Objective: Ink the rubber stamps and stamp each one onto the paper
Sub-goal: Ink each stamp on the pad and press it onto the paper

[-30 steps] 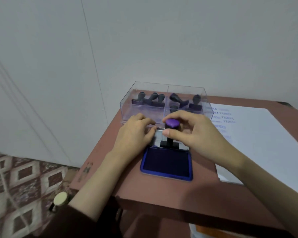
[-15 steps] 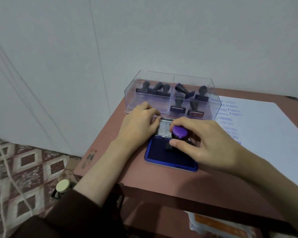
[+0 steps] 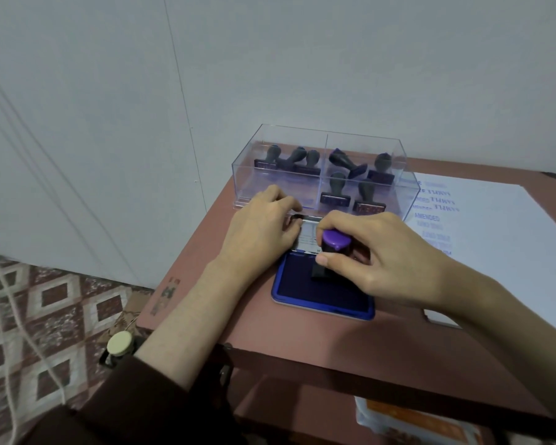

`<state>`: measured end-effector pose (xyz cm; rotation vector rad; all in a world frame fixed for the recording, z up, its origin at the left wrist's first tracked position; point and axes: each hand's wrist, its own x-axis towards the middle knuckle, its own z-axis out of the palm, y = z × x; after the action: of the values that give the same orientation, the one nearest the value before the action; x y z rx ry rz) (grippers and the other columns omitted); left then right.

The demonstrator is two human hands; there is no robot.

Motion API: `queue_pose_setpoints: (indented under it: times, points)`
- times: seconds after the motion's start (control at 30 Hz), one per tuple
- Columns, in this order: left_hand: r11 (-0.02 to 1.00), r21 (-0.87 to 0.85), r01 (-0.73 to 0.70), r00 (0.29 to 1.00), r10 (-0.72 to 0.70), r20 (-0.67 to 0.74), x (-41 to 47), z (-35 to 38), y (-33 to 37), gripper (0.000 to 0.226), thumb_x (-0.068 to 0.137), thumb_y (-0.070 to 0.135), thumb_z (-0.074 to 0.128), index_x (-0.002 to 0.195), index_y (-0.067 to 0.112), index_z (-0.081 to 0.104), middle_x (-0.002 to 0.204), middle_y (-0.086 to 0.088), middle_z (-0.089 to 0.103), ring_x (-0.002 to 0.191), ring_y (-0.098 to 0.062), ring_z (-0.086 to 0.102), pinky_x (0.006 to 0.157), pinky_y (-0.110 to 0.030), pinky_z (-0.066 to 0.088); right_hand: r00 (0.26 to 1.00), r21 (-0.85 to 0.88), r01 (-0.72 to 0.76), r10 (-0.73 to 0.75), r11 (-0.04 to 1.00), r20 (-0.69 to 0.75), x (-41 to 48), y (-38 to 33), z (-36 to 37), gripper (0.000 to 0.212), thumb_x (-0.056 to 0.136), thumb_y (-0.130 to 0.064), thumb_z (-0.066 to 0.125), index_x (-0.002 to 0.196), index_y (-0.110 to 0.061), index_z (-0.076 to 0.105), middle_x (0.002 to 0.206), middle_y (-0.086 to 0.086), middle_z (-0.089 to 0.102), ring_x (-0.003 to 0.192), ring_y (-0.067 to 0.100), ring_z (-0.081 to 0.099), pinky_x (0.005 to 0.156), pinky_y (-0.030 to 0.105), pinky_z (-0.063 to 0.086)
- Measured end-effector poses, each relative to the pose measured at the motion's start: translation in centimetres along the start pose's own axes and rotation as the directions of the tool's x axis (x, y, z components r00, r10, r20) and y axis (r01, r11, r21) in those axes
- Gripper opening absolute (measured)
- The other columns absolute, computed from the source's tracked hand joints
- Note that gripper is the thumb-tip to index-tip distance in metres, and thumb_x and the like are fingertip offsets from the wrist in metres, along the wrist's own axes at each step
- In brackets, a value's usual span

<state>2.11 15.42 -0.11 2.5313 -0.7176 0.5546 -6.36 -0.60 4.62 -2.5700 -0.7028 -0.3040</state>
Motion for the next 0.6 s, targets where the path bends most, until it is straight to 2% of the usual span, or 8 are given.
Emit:
queue_pose_setpoints:
  times: [0.6]
  points:
    - [1.000, -0.007, 0.003, 1.000, -0.003, -0.005, 0.14, 0.16, -0.04, 0.024, 0.088, 0.030, 0.056, 0.108, 0.018, 0.064, 0.106, -0.001, 0.055, 0.096, -0.019, 0.056, 0.071, -0.032, 0.044, 0.999, 0.040, 0.036, -0.035, 0.999, -0.018, -0.03, 0.23, 0.13, 0.012, 0.079, -0.028, 0.060, 0.082, -0.018, 0.055, 0.048, -0.011, 0.039, 0.050, 0.006, 0.042, 0.050, 0.009, 0.031]
